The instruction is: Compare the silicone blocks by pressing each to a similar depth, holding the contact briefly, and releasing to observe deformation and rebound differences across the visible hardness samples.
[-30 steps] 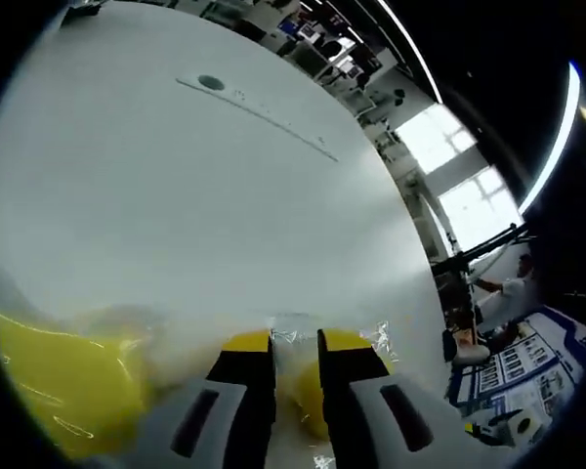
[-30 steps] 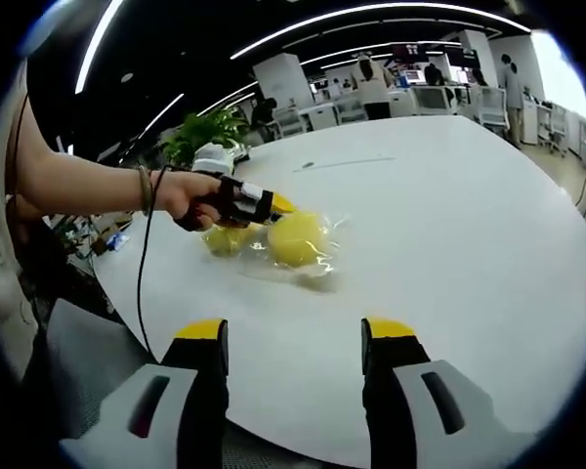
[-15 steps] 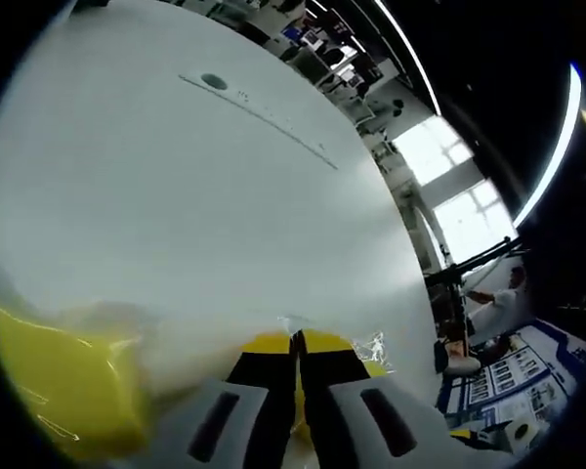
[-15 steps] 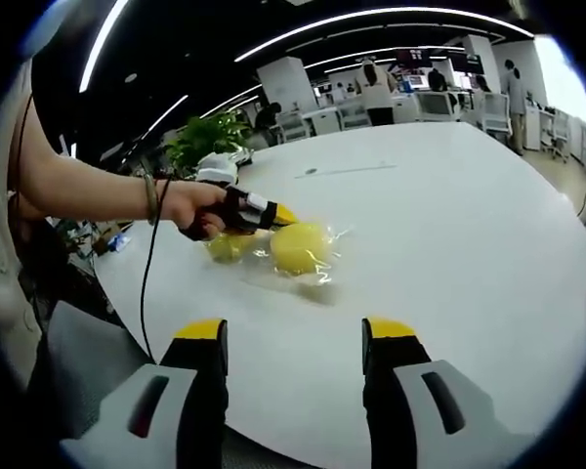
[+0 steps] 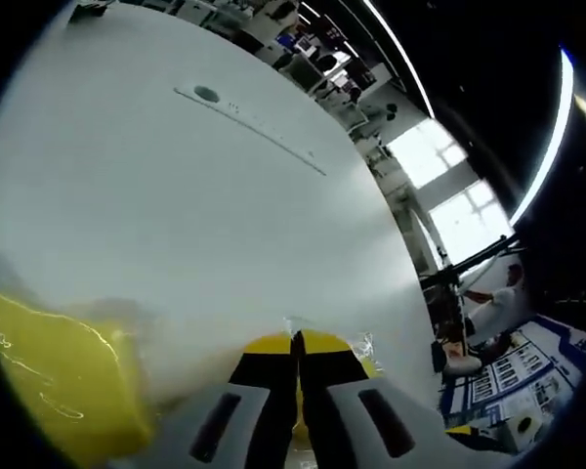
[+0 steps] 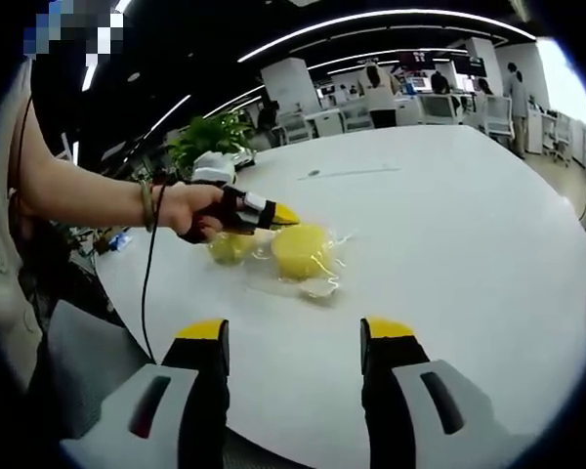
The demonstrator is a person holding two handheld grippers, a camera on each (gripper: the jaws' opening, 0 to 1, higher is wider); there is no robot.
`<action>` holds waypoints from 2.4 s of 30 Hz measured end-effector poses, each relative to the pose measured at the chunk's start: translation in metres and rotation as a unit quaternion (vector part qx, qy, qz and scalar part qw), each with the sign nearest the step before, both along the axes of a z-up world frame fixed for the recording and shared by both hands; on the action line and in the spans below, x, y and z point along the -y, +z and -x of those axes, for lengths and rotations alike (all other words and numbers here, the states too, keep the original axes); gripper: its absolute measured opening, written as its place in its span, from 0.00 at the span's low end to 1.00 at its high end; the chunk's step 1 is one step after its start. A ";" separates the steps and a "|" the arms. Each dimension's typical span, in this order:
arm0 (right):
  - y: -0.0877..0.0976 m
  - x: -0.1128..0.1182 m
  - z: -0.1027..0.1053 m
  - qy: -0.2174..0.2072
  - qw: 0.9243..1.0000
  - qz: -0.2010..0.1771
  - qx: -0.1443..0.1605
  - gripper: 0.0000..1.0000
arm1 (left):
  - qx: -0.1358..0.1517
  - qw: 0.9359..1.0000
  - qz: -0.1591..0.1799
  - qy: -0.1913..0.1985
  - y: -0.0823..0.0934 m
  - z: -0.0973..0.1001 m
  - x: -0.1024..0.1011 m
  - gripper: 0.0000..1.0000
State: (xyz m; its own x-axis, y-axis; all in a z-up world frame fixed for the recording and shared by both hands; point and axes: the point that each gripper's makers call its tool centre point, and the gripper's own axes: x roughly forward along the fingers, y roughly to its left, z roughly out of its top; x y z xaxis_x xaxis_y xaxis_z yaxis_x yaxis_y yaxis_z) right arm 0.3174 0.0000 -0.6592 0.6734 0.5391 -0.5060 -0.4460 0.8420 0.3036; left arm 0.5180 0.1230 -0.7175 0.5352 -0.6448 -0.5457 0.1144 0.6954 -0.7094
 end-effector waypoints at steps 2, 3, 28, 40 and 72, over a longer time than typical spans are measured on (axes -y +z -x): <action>0.001 -0.001 0.000 0.001 1.000 -0.001 0.002 0.49 | 0.004 1.000 0.002 0.000 0.004 0.001 0.000 0.00; 0.001 -0.001 0.000 0.002 1.000 -0.001 0.002 0.49 | 0.007 1.000 0.002 -0.001 0.006 0.002 0.000 0.00; 0.021 -0.006 0.004 0.024 0.999 0.014 0.028 0.48 | 0.110 0.991 -0.028 -0.072 0.055 0.029 0.013 0.00; 0.034 -0.013 0.009 0.032 0.998 0.023 0.043 0.48 | 0.149 0.984 -0.025 -0.091 0.079 0.045 0.011 0.00; 0.078 -0.052 0.016 0.080 0.991 0.041 0.102 0.48 | 0.254 0.955 -0.084 -0.132 0.152 0.097 -0.044 0.00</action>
State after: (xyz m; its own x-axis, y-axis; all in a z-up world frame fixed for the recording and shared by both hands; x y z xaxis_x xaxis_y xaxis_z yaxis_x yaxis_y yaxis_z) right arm 0.3016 0.0521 -0.5816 0.6749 0.6101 -0.4151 -0.6212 0.7734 0.1269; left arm 0.4211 0.1670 -0.5653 0.5895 -0.7193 -0.3677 0.6001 0.6946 -0.3967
